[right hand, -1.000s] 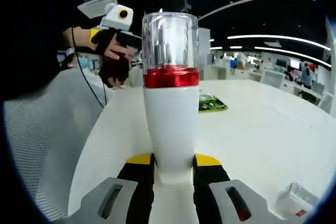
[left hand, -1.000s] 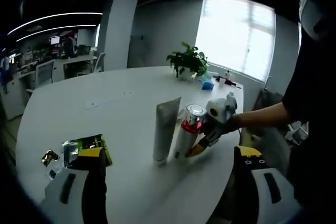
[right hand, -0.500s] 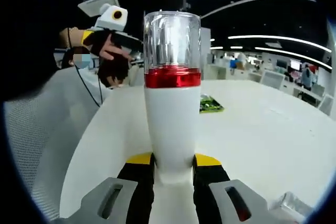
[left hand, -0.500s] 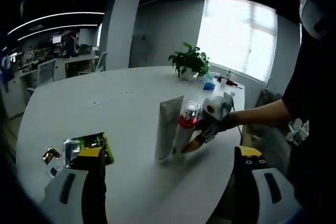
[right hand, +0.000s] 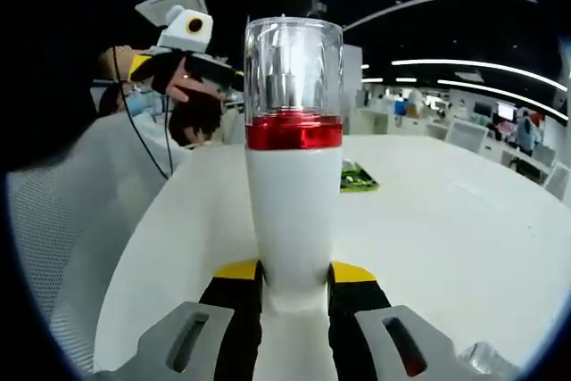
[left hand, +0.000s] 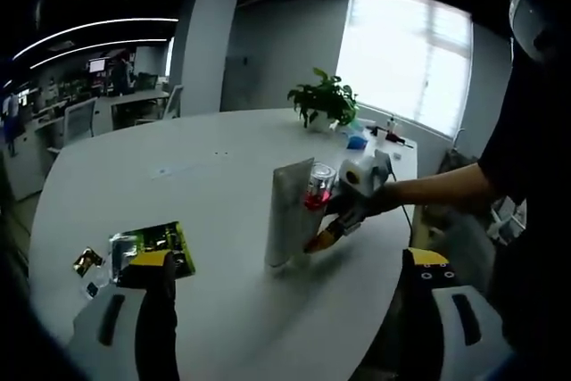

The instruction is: Arrange the skincare products in the storage area until every visible bottle or jar stands upright without overlapping.

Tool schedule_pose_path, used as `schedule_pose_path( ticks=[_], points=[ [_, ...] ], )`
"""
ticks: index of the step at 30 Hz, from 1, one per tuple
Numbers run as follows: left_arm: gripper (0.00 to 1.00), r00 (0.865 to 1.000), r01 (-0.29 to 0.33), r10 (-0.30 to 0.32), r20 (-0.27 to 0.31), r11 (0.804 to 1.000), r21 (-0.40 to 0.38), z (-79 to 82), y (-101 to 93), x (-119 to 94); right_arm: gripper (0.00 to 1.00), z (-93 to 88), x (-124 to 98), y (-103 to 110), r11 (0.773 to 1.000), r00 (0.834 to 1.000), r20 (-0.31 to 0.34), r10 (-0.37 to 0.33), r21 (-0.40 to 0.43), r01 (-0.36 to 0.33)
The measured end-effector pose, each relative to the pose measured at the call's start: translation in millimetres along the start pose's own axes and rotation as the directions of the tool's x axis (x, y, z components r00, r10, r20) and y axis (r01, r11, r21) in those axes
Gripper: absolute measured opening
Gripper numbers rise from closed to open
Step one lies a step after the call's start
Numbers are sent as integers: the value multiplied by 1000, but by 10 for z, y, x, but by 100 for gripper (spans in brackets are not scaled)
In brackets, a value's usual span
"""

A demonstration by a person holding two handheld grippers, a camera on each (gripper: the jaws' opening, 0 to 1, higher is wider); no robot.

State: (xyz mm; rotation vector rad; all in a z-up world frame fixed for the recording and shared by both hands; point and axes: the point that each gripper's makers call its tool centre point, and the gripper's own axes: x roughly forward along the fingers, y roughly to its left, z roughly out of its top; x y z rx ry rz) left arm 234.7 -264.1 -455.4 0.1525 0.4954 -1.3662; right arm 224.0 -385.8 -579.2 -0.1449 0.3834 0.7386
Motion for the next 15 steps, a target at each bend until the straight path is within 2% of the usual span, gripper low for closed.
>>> schedule_pose_path(
  ticks=[4, 7, 10, 12, 15],
  points=[
    [99, 1000, -11, 11, -3, 1000, 0, 2, 30, -22, 20, 3, 8, -17, 1000, 1000, 4, -5, 12, 5],
    [99, 1000, -12, 12, -4, 1000, 4, 5, 35, -35, 21, -13, 3, -26, 998, 1000, 8, -22, 62, 21],
    [99, 1000, -12, 12, -2, 1000, 6, 7, 45, -44, 23, -83, -16, 4, 998, 999, -25, -26, 60, 27],
    [99, 1000, -15, 15, -2, 1000, 5, -1, 54, -49, 26, -76, -35, 35, 997, 999, -23, -28, 70, 30],
    [99, 1000, -14, 14, -1, 1000, 3, -7, 44, -53, 27, -84, -92, 5, 992, 998, -41, -53, 110, 58]
  ],
)
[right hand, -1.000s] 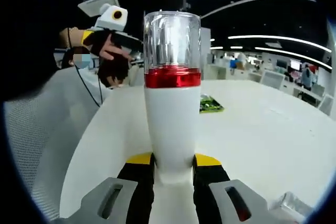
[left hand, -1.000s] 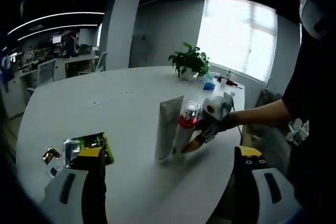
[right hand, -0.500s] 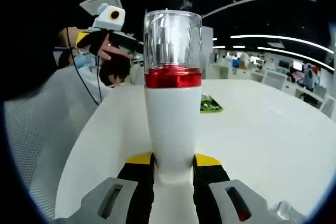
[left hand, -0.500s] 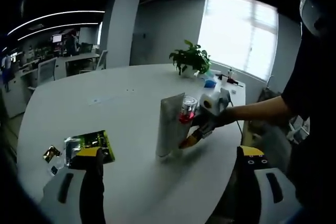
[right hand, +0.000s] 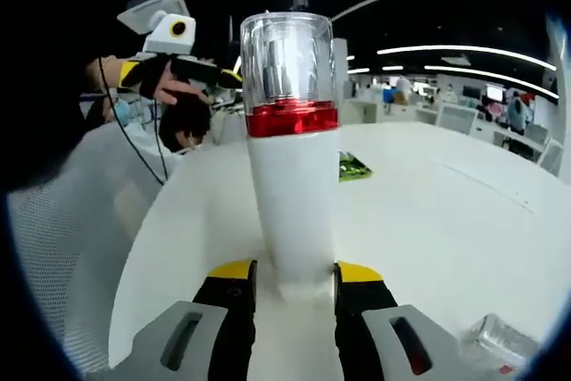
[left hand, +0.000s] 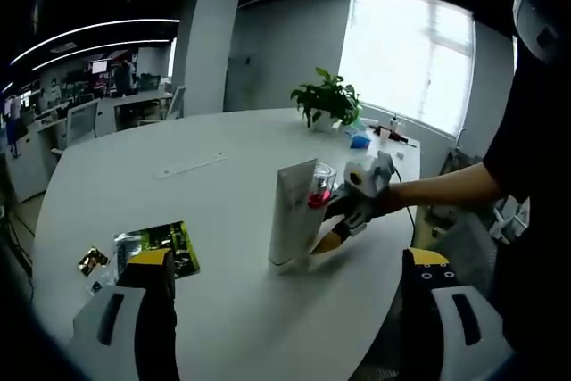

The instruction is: Arrange the skincare products in the storage area until every visible bottle or jar stands upright without overlapping.

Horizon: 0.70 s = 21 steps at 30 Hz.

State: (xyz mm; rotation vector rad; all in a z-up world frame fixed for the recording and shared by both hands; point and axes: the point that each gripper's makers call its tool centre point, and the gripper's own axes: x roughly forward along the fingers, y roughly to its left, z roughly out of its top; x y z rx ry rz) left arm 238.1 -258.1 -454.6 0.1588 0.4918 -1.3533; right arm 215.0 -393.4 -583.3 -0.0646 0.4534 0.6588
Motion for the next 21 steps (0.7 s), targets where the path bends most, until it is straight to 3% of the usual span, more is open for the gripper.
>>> schedule_pose_path(
  ticks=[7, 11, 13, 21],
  points=[
    [99, 1000, -15, 15, 8, 1000, -3, 11, 26, -5, 36, -51, -137, -18, 996, 997, -67, -49, 76, 54],
    [99, 999, -33, 33, 1, 999, -14, -2, 93, -24, 43, -11, -226, -6, 988, 996, -46, -78, 132, 83],
    [99, 999, -37, 37, -1, 999, -19, -9, 101, -35, 47, -57, -241, -19, 988, 994, -49, -95, 121, 100],
    [99, 999, -40, 39, -12, 998, -44, -91, 103, -108, 53, -68, -348, -5, 975, 988, -55, -145, 160, 152]
  ],
)
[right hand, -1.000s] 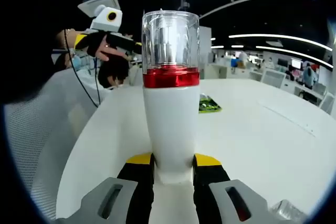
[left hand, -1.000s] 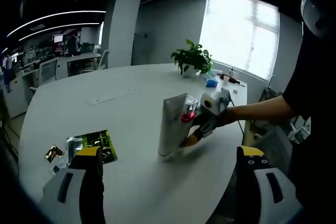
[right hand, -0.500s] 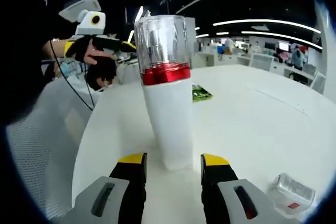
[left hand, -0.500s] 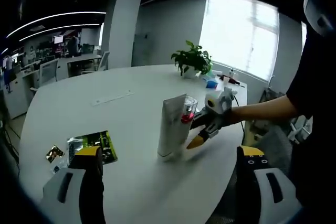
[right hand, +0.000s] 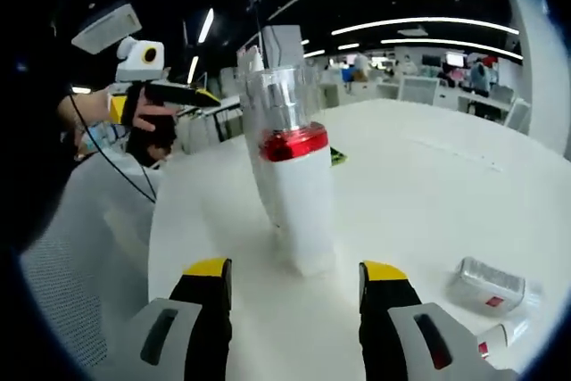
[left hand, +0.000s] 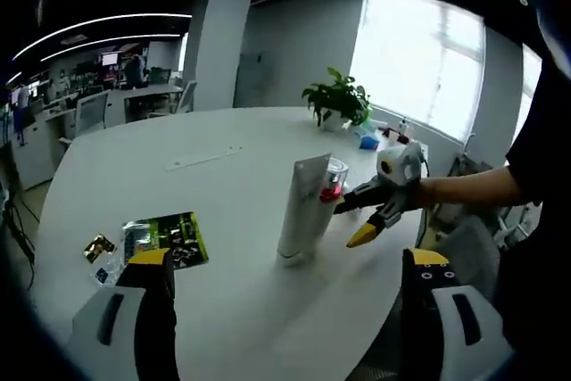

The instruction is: Arrange the skincare products in the storage area until every visible bottle or jar stands upright without overlapping.

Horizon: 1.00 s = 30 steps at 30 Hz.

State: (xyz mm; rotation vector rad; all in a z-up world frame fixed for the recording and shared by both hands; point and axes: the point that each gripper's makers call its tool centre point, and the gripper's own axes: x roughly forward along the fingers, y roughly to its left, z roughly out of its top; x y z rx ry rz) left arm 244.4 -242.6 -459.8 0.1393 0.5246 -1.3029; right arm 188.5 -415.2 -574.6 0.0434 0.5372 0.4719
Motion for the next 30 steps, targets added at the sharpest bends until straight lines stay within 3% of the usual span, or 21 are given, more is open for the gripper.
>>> schedule_pose_path(
  ticks=[5, 19, 24, 30],
  points=[
    [99, 999, -34, 35, 28, 999, -31, -6, 55, -92, 57, -2, -99, -30, 995, 998, 27, -55, 86, 53],
    [99, 993, -100, 103, 53, 994, -45, -102, 190, -501, 70, 201, -648, 226, 980, 979, 91, -182, 103, 172],
    [99, 992, -112, 114, 59, 993, -46, -122, 185, -606, 82, 192, -763, 298, 968, 967, 108, -230, 130, 216],
    [99, 993, -102, 105, 57, 994, -43, -187, 136, -697, 95, 153, -896, 449, 948, 958, 119, -262, 219, 232]
  ],
)
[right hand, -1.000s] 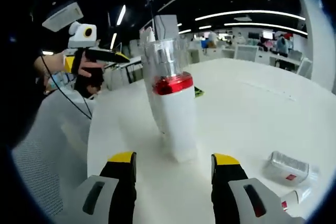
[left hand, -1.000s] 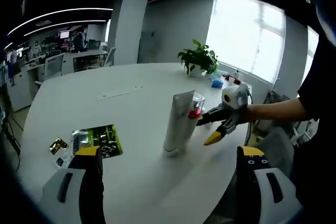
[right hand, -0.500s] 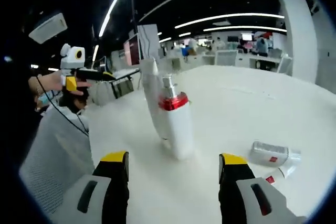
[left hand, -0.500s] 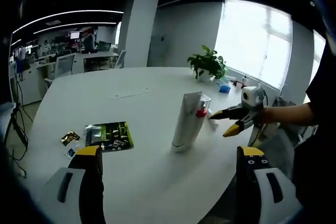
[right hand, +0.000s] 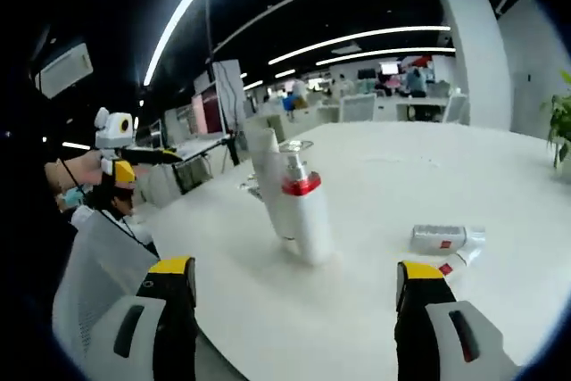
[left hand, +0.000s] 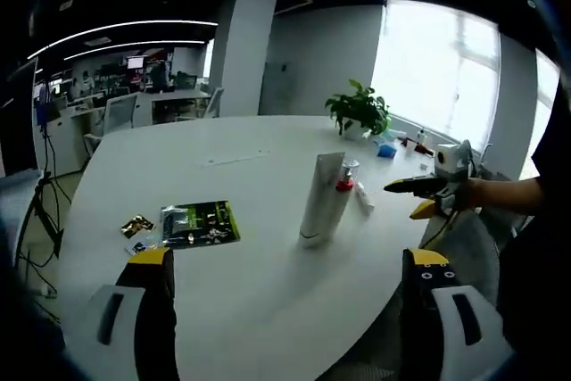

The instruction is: Arrange the skincare products in the storage area until every visible bottle or jar stands upright without overlapping.

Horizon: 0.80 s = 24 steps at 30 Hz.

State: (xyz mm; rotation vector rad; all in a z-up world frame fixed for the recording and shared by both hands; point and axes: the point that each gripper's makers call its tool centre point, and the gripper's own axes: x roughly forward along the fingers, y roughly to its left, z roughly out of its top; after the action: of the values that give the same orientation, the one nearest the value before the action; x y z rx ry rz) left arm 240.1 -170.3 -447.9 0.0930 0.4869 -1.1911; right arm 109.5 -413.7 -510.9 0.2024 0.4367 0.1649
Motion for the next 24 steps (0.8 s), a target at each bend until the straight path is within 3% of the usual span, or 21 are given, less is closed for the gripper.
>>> schedule_pose_path(
  ticks=[1, 7, 13, 19, 24],
  points=[
    [99, 1000, 9, -9, -2, 1000, -7, -29, -23, -6, 100, -72, -27, 46, 999, 999, -29, 22, 34, -21],
    [99, 999, 27, -28, -46, 1000, -9, -210, -115, -35, 99, -140, -117, 45, 999, 999, -34, -15, 31, 16],
    [99, 997, 40, -41, -64, 999, -21, -293, -209, -70, 99, -171, -244, 97, 998, 999, -30, -34, 44, 35],
    [99, 998, 34, -38, -55, 998, -57, -262, -282, -16, 99, -214, -344, 86, 998, 997, -70, -14, 66, 18],
    [99, 997, 40, -43, -62, 998, -53, -177, -390, 97, 99, -151, -386, -38, 995, 998, -51, -26, 94, 30]
  ],
)
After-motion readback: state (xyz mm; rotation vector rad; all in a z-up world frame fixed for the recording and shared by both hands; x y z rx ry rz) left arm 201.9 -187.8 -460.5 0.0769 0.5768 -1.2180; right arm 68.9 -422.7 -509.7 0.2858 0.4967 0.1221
